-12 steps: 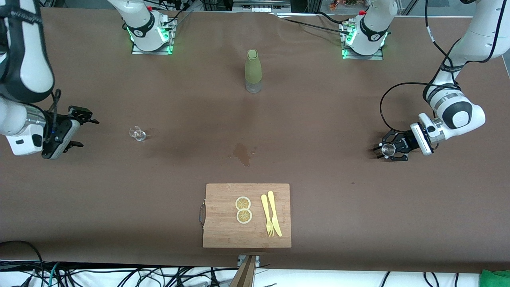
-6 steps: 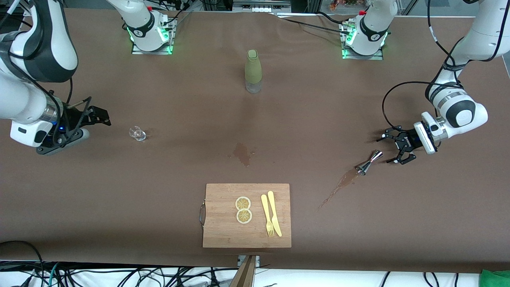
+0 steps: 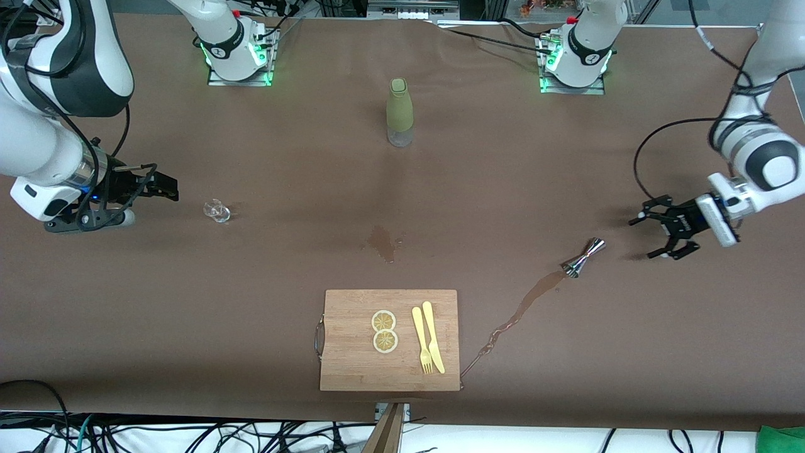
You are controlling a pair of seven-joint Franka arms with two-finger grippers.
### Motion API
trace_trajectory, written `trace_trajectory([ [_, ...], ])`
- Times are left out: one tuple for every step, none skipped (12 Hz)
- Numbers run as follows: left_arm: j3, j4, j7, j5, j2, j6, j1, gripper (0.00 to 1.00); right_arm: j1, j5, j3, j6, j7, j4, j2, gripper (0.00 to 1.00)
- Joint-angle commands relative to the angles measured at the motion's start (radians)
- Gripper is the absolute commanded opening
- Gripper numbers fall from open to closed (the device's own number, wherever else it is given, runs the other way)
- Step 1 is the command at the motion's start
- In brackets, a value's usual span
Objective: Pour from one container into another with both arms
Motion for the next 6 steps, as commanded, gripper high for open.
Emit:
trace_trajectory([
  [0.004,0.053,-0.171,0.133,-0.068,-0.064,-0.004,1.0,0.003,-0.057,-0.001,-0.016,0.026,0.002,-0.02,1.0],
  [0.002,0.068,-0.226,0.142,-0.082,-0.093,-0.007,1.0,0.0,-0.058,-0.008,-0.016,0.023,0.008,-0.02,1.0],
  [-0.004,0.082,-0.277,0.183,-0.092,-0.098,-0.007,1.0,-0.002,-0.064,-0.011,-0.017,0.024,0.022,-0.02,1.0],
  [-0.007,0.119,-0.34,0.208,-0.091,-0.098,-0.015,1.0,-0.002,-0.064,-0.015,-0.02,0.027,0.026,-0.02,1.0],
  [-0.007,0.131,-0.432,0.246,-0.092,-0.098,-0.036,1.0,-0.002,-0.062,-0.013,-0.054,0.038,0.042,-0.02,1.0],
  [-0.008,0.146,-0.565,0.326,-0.099,-0.095,-0.051,1.0,-0.004,-0.061,-0.015,-0.059,0.049,0.048,-0.02,1.0],
])
